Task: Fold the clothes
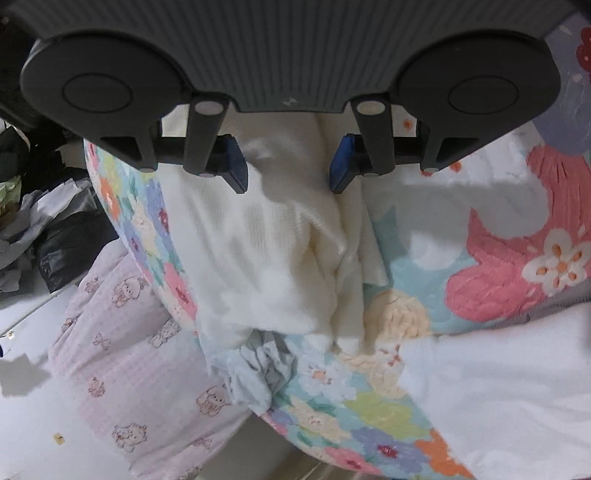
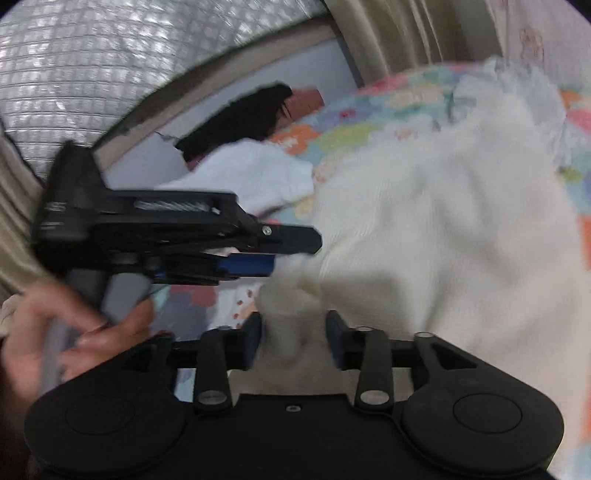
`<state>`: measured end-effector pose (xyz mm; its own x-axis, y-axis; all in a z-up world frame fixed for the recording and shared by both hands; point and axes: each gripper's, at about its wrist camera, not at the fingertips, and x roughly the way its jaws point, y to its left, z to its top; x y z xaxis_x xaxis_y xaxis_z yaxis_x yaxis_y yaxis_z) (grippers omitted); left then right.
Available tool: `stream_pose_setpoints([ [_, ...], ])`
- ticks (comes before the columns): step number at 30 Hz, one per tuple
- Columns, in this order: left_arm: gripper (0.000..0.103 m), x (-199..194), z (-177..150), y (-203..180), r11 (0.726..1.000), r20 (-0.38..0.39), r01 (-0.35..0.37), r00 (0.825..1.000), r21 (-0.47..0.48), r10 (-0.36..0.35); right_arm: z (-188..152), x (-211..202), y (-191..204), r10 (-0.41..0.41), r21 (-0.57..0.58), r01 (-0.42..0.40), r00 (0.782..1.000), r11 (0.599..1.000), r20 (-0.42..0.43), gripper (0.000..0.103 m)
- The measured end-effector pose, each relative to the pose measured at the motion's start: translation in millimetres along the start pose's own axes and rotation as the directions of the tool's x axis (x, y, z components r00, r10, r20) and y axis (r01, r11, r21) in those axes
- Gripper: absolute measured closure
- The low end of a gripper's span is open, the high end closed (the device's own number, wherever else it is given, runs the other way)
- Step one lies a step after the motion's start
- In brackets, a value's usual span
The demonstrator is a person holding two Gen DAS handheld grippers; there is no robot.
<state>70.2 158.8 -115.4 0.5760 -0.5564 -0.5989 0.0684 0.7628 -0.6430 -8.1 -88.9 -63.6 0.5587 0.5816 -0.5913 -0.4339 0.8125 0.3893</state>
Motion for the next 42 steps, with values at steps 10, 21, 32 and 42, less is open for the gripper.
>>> stream_pose_setpoints([
  [10, 0.036, 2, -19, -31, 0.983, -0.036, -0.076, 0.996, 0.170, 0.083, -12, -52, -83, -0.310, 0.220, 0.304, 0.951, 0.927, -0.006, 0.038],
  [21, 0.088, 0, -41, -44, 0.927, -0.014, -0.190, 0.978, 0.324, 0.206, -34, -41, -101, -0.206, 0.298, 0.247, 0.965, 0.922, -0.160, 0.035],
  [32, 0.094, -16, -57, -55, 0.929, -0.056, -0.167, 0.979, 0.330, 0.195, -30, -69, -84, -0.315, 0.153, 0.333, 0.940, 0.931, -0.129, 0.078],
  [42, 0.076, -30, -44, -61, 0.910, -0.018, -0.211, 0.972, 0.357, 0.232, -19, -81, -62, -0.474, 0.043, 0.481, 0.874, 0.876, -0.111, 0.054],
])
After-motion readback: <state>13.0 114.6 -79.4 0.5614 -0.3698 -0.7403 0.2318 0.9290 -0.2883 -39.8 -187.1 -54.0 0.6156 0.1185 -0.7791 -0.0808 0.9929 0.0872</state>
